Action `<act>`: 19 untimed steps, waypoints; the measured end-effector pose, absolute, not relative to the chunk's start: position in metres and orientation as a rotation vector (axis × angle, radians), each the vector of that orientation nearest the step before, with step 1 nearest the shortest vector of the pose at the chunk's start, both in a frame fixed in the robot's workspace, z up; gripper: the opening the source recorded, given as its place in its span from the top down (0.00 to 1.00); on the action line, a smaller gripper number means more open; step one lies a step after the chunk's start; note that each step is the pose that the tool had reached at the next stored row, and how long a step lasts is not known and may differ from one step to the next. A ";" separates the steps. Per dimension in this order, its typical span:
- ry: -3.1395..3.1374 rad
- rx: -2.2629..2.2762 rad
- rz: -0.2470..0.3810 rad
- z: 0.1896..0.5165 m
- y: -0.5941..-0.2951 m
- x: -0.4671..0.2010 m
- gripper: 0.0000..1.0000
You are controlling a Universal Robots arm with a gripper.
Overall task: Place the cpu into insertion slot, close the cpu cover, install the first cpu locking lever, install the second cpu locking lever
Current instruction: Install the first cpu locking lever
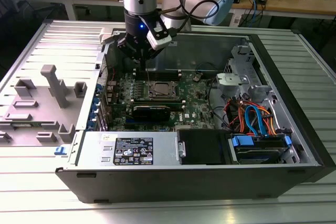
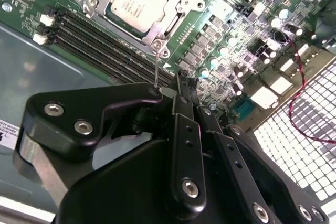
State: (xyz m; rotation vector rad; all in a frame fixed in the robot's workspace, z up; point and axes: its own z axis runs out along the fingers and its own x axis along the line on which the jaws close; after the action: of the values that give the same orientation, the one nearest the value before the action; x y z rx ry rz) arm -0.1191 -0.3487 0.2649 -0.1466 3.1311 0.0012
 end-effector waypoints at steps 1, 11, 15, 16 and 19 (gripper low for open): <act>3.131 -0.147 0.001 0.265 -0.349 -0.119 0.89; 3.131 -0.146 0.007 0.265 -0.347 -0.119 0.89; 3.131 -0.146 0.007 0.265 -0.346 -0.119 0.89; 3.131 -0.147 0.007 0.265 -0.346 -0.118 0.89; 3.131 -0.146 0.007 0.265 -0.345 -0.115 0.89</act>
State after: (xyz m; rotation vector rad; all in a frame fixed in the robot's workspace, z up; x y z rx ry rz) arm -0.1153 -0.3454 0.2649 -0.1464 3.1309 0.0069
